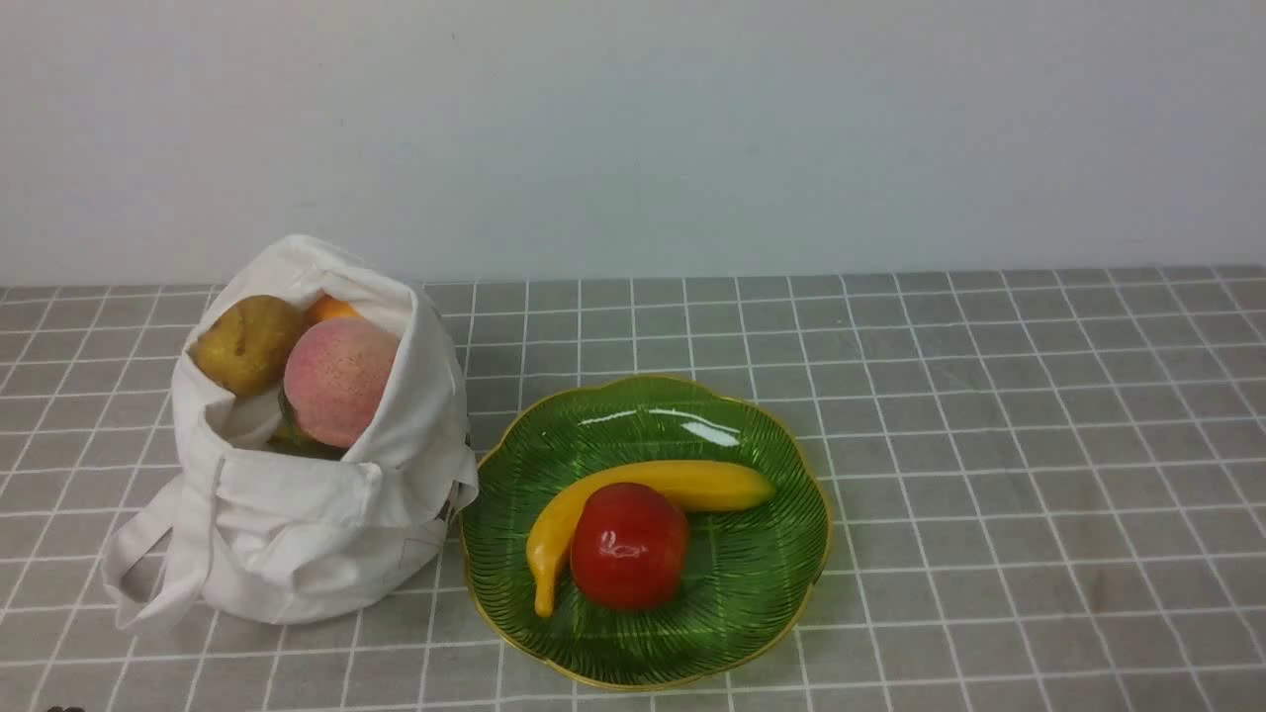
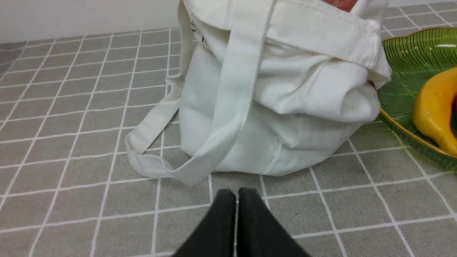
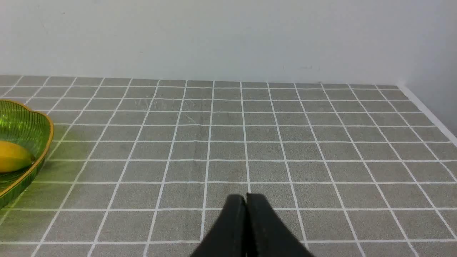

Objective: Take the fruit out of the bag on the grey coffee tablecloth and place them on the plate.
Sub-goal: 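Reach into the cloth bag and grasp the kiwi with the left gripper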

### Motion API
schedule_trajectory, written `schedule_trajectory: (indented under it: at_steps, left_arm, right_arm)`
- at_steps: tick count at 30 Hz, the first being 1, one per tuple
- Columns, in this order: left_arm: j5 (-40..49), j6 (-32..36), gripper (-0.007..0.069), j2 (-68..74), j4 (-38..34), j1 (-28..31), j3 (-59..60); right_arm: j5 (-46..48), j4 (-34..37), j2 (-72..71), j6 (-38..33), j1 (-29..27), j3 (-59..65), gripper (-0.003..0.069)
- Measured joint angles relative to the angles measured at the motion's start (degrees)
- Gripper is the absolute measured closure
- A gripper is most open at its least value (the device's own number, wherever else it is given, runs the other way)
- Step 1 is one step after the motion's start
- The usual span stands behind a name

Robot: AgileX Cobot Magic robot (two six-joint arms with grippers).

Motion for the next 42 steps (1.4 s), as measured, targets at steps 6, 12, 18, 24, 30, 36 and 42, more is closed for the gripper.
schedule_trajectory:
  at_steps: [6, 12, 18, 24, 30, 36, 42]
  left_arm:
    - [0.0, 0.0, 0.0632, 0.0, 0.0, 0.0, 0.0]
    - [0.0, 0.0, 0.0632, 0.0, 0.0, 0.0, 0.0]
    - [0.0, 0.0, 0.0632, 0.0, 0.0, 0.0, 0.0]
    - [0.0, 0.0, 0.0632, 0.0, 0.0, 0.0, 0.0]
    - [-2.6, -2.1, 0.0632, 0.0, -2.8, 0.0, 0.2]
    - [-10.2, -12.6, 0.0632, 0.0, -21.7, 0.0, 0.2]
    - [-12.8, -15.4, 0.0632, 0.0, -35.7, 0.0, 0.2]
  right_arm:
    - [0.0, 0.0, 0.0, 0.0, 0.0, 0.0, 0.0673]
    - [0.0, 0.0, 0.0, 0.0, 0.0, 0.0, 0.0673]
    - [0.0, 0.0, 0.0, 0.0, 0.0, 0.0, 0.0673]
    - [0.0, 0.0, 0.0, 0.0, 0.0, 0.0, 0.0673]
    - [0.0, 0.0, 0.0, 0.0, 0.0, 0.0, 0.0673]
    - [0.0, 0.0, 0.0, 0.0, 0.0, 0.0, 0.0673]
    - [0.0, 0.0, 0.0, 0.0, 0.0, 0.0, 0.0673]
